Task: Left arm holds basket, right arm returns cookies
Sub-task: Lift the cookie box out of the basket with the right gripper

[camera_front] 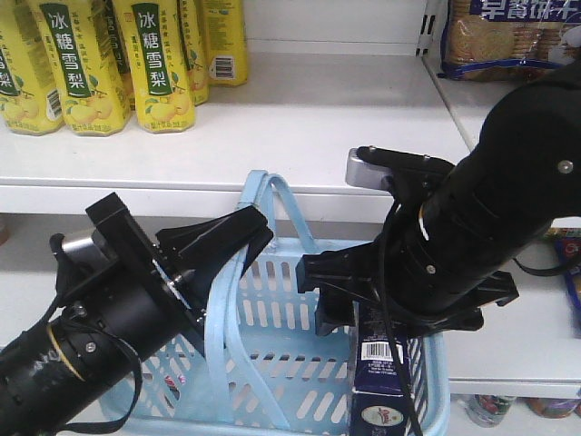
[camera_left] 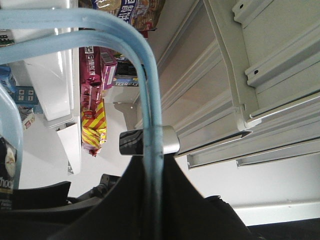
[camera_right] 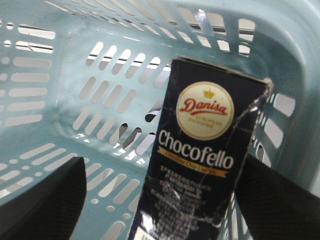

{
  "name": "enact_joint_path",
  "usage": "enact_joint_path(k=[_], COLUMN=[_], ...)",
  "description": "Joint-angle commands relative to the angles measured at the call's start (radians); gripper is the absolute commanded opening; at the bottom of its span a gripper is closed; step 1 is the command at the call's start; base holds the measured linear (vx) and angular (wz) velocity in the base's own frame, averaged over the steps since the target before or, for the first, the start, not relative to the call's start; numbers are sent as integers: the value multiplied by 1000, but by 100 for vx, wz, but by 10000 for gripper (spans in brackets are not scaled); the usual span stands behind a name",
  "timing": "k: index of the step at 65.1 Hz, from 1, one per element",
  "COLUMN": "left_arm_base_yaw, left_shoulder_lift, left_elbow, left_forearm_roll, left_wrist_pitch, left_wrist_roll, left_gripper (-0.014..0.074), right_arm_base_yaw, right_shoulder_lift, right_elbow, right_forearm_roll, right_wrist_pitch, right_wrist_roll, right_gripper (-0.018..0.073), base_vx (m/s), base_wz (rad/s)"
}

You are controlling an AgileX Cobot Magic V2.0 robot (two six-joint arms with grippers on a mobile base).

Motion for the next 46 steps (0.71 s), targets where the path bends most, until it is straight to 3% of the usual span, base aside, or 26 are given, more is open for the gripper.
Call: enact_joint_path(k=[1, 28, 46], left_arm_base_yaw=[15, 15, 15], left_shoulder_lift=[-21, -21, -21], left_elbow=[-38, -38, -38], left_forearm_roll=[-134, -134, -134], left_wrist_pitch=[-104, -104, -104], left_wrist_roll=[34, 34, 34], left_gripper=[-3, -3, -3], right_arm_base_yaw=[1, 14, 58], right_shoulder_lift=[-21, -15, -15], right_elbow=[-30, -30, -30], right_forearm_roll=[-29, -52, -114], right_wrist_pitch=[38, 38, 38], right_wrist_roll=[-4, -1, -1], right_gripper=[569, 563, 474], base_vx=[0, 0, 0], base_wz=[0, 0, 0])
